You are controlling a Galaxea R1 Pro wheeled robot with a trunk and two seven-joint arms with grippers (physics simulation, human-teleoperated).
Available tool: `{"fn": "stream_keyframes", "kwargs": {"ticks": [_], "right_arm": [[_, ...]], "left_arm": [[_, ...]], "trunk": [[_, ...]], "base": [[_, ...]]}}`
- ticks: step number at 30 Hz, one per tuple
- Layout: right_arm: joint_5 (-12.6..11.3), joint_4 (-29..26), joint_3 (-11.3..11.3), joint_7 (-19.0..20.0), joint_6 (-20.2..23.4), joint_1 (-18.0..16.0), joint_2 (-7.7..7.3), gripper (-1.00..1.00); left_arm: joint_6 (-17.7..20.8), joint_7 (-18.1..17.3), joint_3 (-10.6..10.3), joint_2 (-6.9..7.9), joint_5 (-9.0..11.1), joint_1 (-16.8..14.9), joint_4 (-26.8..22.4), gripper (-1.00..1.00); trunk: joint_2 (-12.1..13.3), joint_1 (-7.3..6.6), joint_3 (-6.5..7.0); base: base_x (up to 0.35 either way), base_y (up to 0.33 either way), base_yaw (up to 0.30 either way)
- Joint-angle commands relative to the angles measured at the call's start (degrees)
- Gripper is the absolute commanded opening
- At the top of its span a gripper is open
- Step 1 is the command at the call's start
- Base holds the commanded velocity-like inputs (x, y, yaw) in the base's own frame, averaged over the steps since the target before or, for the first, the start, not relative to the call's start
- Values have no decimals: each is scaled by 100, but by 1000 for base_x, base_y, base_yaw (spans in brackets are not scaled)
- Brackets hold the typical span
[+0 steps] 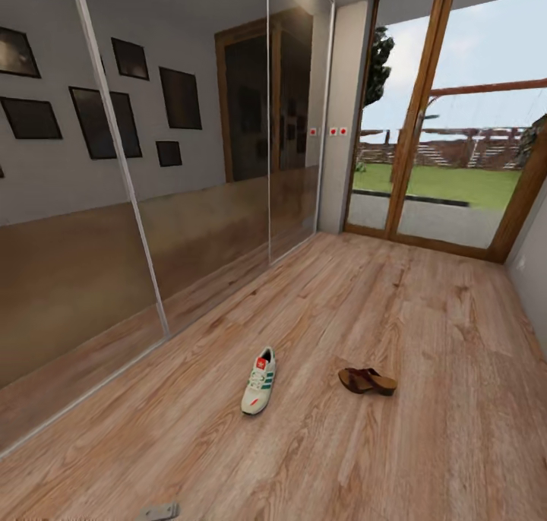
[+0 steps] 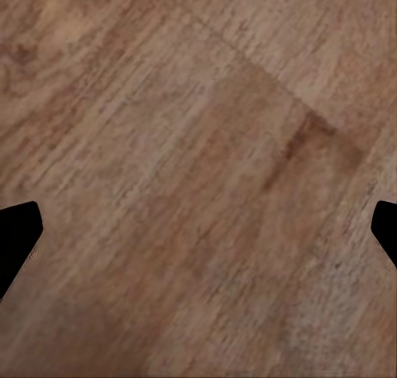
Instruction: Pick up the two gym shoes and the two sandals from the corridor floor and place them onto the hallstand (shoe rack) in the corridor, making sure they are on the rack and not on the floor. Arrange them so the two gym shoes are next to each other and the two sandals are next to each other.
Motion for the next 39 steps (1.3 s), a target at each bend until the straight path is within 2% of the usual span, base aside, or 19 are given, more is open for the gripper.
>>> {"fn": "stream_keyframes", "kwargs": {"ticks": [1, 14, 28, 39], "right_arm": [[49, 24, -1, -26, -32, -8, 0, 100], [49, 24, -1, -26, -34, -8, 0, 100], [49, 24, -1, -26, -31, -7, 0, 100], [49, 24, 6, -26, -26, -7, 0, 100]], "left_arm": [[-20, 6, 1, -2, 32, -4, 5, 100], [-20, 6, 1, -5, 32, -4, 5, 100], [-20, 5, 1, -2, 31, -4, 5, 100], [-20, 5, 1, -1, 33, -4, 5, 100]], "trunk": [[-2, -1, -5], [-2, -1, -5], [-2, -1, -10], [-2, -1, -74]], "base": [[79, -153, 221], [102, -212, 116], [10, -19, 278], [0, 0, 232]]}}
